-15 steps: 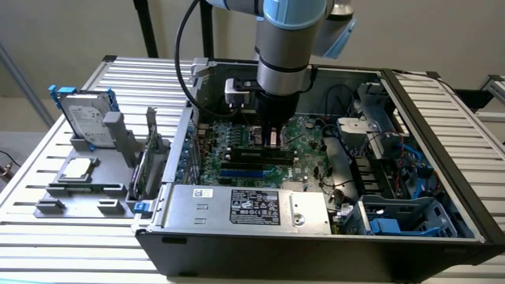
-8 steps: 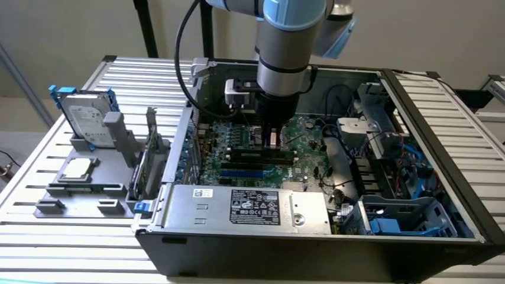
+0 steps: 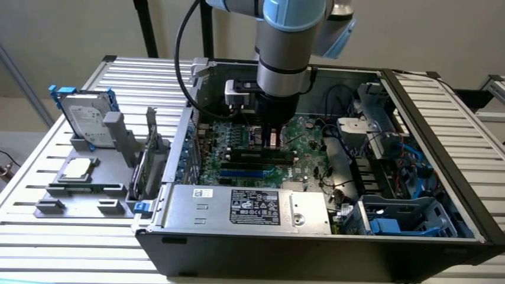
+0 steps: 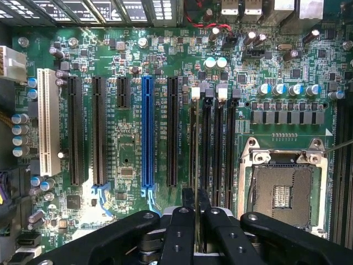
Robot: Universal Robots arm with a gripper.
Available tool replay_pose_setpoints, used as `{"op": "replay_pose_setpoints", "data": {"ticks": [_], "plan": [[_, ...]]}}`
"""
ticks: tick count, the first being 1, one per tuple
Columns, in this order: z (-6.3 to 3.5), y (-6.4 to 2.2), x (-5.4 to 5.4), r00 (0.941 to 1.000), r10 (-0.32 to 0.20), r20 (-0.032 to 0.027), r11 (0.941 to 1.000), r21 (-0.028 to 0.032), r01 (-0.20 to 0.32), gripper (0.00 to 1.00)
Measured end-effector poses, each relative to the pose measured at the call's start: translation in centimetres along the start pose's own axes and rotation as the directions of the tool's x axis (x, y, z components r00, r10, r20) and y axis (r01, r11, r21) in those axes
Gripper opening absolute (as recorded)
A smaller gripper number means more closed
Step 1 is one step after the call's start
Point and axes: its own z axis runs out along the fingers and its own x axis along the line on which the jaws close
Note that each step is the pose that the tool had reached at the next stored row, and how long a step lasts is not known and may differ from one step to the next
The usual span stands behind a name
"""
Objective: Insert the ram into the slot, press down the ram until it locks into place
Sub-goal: 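Insert the ram into the slot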
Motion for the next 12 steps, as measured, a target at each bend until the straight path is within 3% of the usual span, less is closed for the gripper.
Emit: {"op": "replay_pose_setpoints", "data": {"ticks": [4,7,12], "plan": [[0.01,0.00,0.0,1.0000,0.001,-0.0001,1.0000,0.0000,-0.001,0.15],[-0.04,0.00,0.0,1.0000,0.001,0.0000,1.0000,0.0000,-0.001,0.28],[-1.86,0.07,0.0,1.0000,0.001,0.0002,1.0000,0.0000,-0.001,0.28]]}}
